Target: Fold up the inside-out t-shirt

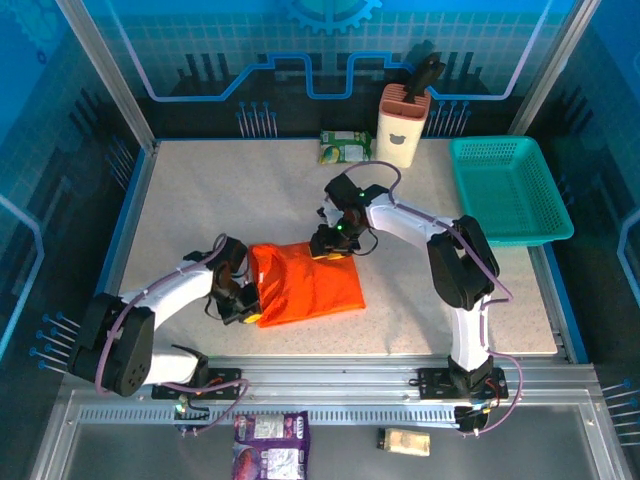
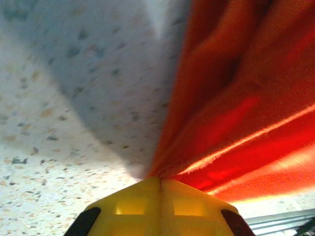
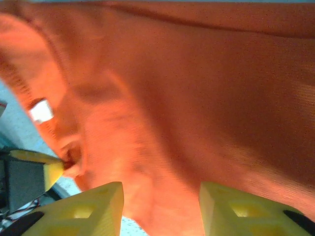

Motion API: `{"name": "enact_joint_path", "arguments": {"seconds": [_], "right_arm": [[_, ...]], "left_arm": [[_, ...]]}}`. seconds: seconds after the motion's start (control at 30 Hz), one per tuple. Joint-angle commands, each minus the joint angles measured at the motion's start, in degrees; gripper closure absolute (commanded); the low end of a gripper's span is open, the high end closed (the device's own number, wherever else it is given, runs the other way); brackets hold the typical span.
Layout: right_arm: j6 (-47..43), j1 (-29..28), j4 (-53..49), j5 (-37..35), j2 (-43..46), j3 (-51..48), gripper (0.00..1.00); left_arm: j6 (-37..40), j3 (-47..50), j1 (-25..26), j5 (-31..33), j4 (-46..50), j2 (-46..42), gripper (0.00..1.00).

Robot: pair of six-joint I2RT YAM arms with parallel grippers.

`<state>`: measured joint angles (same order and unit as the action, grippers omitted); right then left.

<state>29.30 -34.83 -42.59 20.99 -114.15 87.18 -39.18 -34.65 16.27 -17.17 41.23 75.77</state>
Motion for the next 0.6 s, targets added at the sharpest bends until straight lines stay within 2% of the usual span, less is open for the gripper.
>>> {"name": "enact_joint_path", "arguments": {"seconds": [0.0, 0.07, 0.17, 0.3, 0.4, 0.57], "right_arm": [[-0.82, 1.56, -1.97, -3.47, -3.10, -1.71, 0.55], [-0.98, 2.00, -2.06, -3.88, -4.00, -1.98, 0.55], [-1.30, 2.14, -1.97, -3.61, -3.82, -1.76, 0.55], [-1.74, 2.22, -2.63, -3.49, -2.06, -0.66, 0.55], [-1.79, 2.19, -2.49, -2.56, -0.82, 0.11, 0.55], [-2.58, 2.19, -3.73, -2.27, -0.96, 2.81, 0.55]], "left_arm": [[-5.85, 3.29, 0.43, 1.43, -1.73, -1.58, 0.99], [-6.16, 3.57, 0.43, 2.20, -0.98, -2.41, 0.94], [-6.14, 0.72, 0.43, 4.41, 1.67, -6.05, 0.83], [-5.48, -7.03, 0.25, 7.70, 4.81, -9.36, 0.74], [-3.59, -13.31, -0.01, 8.35, 3.80, -6.61, 0.72], [0.15, -23.95, -0.10, 6.49, 0.89, 5.78, 0.72]]}}
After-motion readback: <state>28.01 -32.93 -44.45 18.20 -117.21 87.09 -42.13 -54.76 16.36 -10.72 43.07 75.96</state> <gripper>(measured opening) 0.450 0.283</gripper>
